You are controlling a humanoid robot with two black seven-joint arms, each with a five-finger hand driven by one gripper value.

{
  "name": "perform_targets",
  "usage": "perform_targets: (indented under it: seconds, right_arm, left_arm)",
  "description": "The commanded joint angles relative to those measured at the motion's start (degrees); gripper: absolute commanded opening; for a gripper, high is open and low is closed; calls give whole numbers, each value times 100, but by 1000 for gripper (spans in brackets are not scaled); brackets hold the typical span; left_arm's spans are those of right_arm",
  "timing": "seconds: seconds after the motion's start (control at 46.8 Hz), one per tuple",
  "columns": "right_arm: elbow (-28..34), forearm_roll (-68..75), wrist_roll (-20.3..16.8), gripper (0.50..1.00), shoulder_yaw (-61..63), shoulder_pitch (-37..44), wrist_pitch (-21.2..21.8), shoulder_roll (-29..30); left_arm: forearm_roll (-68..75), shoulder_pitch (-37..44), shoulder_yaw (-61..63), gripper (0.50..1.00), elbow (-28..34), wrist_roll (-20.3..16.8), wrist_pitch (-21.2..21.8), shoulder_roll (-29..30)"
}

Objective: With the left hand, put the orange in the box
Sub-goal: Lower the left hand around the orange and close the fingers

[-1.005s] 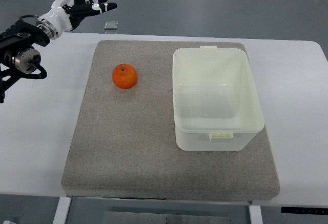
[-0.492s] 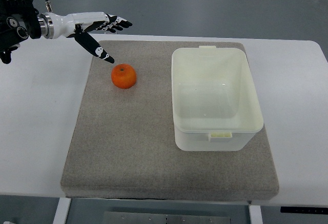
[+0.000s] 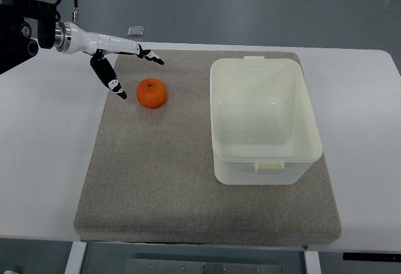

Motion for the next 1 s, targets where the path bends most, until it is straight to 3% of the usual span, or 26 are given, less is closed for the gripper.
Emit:
perform_targets:
  seconds: [0.0, 0.342, 0.727, 0.983]
  right_arm:
    - [0, 0, -3, 926, 0, 0, -1, 0]
    - [0, 0, -3, 926, 0, 0, -1, 0]
    - [0, 0, -3, 926, -8, 0, -1, 0]
    - [0, 0, -3, 926, 0, 9, -1, 0]
  left_arm:
    - [120, 0, 8, 958, 9, 2, 241, -84]
    - [137, 203, 87, 947, 571, 2, 329, -682]
    - [225, 352, 140, 945, 712, 2, 400, -937]
    - [559, 475, 228, 954, 827, 2, 707, -972]
